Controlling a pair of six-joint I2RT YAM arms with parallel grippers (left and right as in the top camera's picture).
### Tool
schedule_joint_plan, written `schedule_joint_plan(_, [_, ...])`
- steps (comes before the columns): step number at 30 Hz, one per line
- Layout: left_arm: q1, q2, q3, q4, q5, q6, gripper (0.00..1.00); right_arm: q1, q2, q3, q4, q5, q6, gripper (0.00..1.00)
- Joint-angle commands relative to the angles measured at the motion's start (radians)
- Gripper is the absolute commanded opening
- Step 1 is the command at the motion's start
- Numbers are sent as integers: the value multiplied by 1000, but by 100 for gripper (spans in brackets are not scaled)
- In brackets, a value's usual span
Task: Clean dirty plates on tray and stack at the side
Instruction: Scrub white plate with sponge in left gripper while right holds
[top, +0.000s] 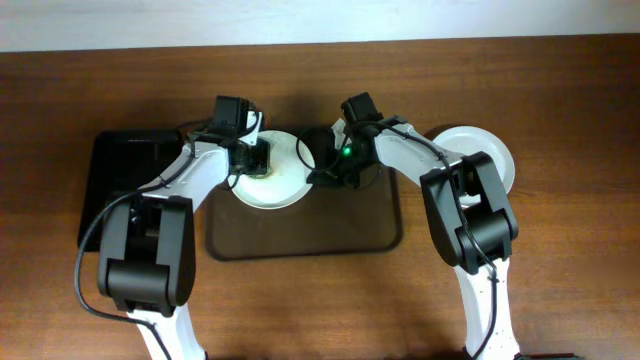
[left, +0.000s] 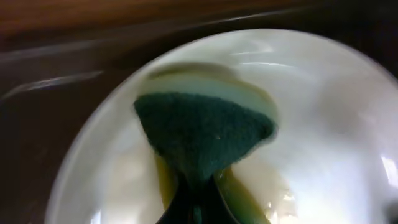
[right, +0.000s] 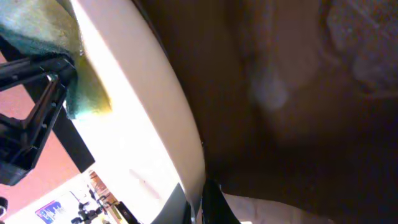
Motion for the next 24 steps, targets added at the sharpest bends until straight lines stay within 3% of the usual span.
schedule_joint_plan(1, [15,28,-15,-131,-224,-179,1,5,50,-31,-11,78,-19,4])
schedule_joint_plan(6, [15,28,-15,-376,-66,-221,0,5,49,-31,-15,77,-19,4])
schedule_joint_plan(12, [15,28,-15,-417,183,-161,0,6,49,-31,-74,42,-37,5])
schedule_joint_plan(20, [15,28,-15,-437,199,-160,0,112,-6,-31,-299,67,-143,4])
schedule_joint_plan(24, [15,28,-15,-435,200,-160,0,108,-11,-30,-301,67,-143,4])
